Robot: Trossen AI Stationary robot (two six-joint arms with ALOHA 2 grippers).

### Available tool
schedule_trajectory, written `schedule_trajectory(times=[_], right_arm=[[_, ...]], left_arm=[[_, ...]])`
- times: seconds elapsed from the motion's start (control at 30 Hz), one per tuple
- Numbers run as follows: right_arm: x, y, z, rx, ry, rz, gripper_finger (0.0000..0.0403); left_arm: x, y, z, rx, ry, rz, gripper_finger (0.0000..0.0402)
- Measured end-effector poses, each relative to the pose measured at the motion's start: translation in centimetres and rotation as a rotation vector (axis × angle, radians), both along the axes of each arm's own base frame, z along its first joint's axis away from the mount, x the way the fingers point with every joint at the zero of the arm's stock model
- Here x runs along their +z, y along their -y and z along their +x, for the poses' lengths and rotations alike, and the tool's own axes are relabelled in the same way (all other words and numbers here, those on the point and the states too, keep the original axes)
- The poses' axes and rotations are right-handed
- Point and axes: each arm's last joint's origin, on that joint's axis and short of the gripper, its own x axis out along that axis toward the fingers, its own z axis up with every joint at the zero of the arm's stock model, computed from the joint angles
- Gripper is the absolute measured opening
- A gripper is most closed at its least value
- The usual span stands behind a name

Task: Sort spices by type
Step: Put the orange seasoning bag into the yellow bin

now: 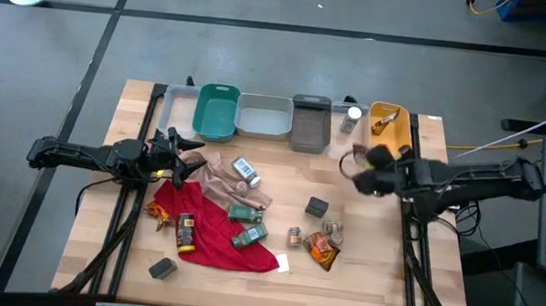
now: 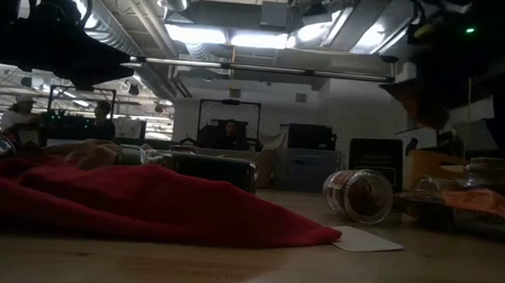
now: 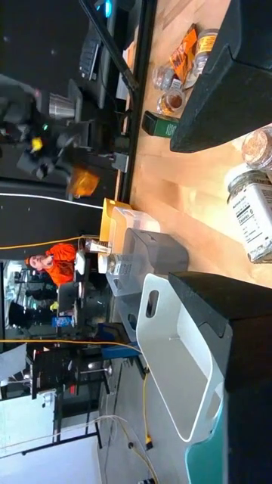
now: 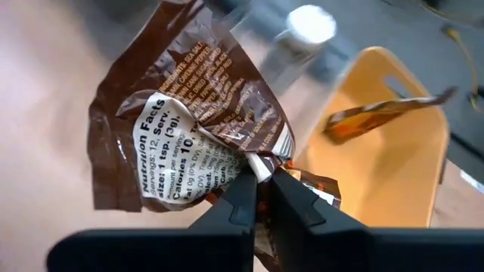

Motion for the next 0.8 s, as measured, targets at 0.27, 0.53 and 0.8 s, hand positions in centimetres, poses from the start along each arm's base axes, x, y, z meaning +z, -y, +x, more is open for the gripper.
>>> schedule_trajectory(times=[0.27,0.53,0.8], right_arm=[[0.6,5.4,0.0,-0.306,0.120,-0.039,0.0025],[1.6,10.6,-0.3,-0.405,0.307,-0.017,0.0025],[1.2,14.5,-1.0,-0.509,0.331,-0.054,0.0025]], left_arm=[[0.0,0.0,0.0,0.000,0.001,0.000,0.0255],[0.0,0.0,0.0,0.000,0.000,0.000,0.0255],[0.0,0.0,0.0,0.000,0.000,0.000,0.0255]])
